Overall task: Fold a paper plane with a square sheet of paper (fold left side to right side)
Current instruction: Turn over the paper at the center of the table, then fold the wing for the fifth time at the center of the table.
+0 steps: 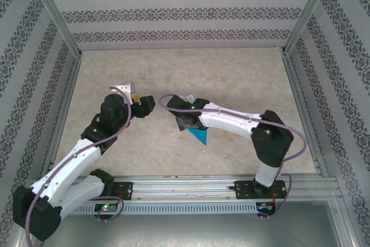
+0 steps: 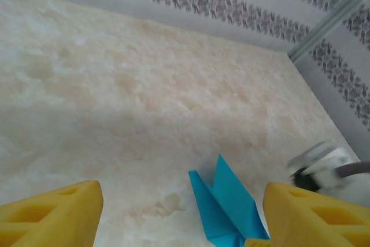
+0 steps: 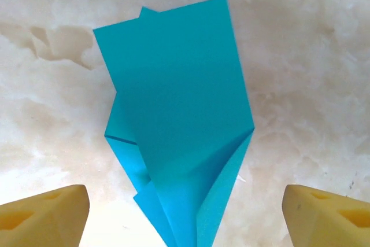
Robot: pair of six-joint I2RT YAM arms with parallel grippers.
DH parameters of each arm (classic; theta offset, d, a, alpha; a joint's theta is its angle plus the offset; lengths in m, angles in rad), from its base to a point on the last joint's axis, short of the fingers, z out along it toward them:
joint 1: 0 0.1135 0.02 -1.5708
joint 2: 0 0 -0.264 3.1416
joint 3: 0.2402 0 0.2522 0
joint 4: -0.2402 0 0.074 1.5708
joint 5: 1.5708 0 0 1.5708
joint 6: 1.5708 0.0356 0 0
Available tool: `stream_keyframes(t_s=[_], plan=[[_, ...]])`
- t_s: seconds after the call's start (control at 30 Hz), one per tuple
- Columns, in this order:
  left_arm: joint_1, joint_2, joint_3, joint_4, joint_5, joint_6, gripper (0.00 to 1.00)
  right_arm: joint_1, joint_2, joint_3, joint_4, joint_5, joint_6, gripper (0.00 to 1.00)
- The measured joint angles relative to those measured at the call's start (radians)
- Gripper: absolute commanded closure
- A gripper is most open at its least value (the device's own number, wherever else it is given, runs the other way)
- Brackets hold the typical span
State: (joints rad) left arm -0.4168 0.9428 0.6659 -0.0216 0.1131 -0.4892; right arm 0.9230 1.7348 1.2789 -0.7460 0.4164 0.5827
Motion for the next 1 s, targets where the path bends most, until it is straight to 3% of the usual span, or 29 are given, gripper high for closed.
stream_keyframes(t_s=[0.07,0.3,0.73,0.83,1.0], plan=[[0.0,0.067,0.002,0.014,0.045,-0.025,0.26,-0.01,-0.052,-0.037,0.024,-0.003,0.001,0.02],[-0.003,0.334,0.049,0.06,0.201,-0.108,0.31,-0.095,-0.269,-0.232,0.139,-0.039,0.018,0.02],[-0.113,0.761,0.275,0.069,0.352,-0.224,0.37,-0.422,-0.717,-0.703,0.435,-0.269,0.146,0.02],[-0.121,0.826,0.306,0.08,0.372,-0.247,0.42,-0.47,-0.81,-0.764,0.459,-0.308,0.159,0.02],[-0.132,0.903,0.33,0.115,0.389,-0.284,0.57,-0.546,-0.94,-0.834,0.493,-0.372,0.174,0.05]])
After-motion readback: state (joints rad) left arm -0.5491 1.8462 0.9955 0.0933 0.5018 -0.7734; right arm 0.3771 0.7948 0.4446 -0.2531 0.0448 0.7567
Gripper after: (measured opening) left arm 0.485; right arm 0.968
